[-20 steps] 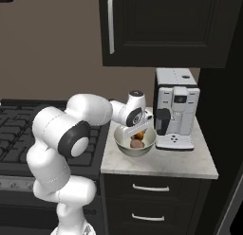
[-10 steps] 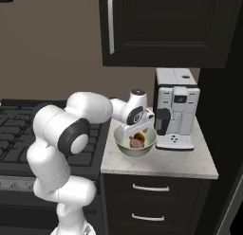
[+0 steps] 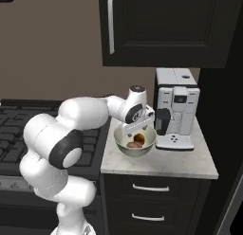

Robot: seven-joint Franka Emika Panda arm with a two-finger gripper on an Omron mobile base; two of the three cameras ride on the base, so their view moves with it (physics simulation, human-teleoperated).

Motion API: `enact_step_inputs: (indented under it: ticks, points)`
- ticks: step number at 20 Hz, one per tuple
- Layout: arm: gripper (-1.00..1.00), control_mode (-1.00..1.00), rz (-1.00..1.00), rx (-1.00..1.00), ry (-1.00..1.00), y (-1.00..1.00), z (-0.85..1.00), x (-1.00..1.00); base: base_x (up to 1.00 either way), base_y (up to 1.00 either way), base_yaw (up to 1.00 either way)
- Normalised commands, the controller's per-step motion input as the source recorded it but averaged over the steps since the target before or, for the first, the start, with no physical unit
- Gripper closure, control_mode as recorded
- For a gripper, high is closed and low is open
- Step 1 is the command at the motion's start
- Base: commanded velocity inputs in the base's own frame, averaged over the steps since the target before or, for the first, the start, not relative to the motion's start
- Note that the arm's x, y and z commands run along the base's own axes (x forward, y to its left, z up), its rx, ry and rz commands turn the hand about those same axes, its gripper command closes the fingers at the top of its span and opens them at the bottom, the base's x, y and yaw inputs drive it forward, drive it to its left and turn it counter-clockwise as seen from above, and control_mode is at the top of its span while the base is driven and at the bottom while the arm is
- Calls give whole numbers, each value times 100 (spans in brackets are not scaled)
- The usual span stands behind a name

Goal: Take the potato, mango, and squash from the freezer and place them in the bowl on the counter.

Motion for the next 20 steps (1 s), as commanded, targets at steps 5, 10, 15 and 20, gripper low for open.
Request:
enact_step_inputs:
  ticks: [5,10,15,20]
  points:
    - [-100,-100,-5,-1,-1,21,31,-52,0,0,0]
    - [-100,-100,-1,-1,0,14,31,-71,0,0,0]
    - [-100,-100,0,-1,2,7,44,-56,0,0,0]
    - [-100,-100,1,-3,-3,11,45,-63,0,0,0]
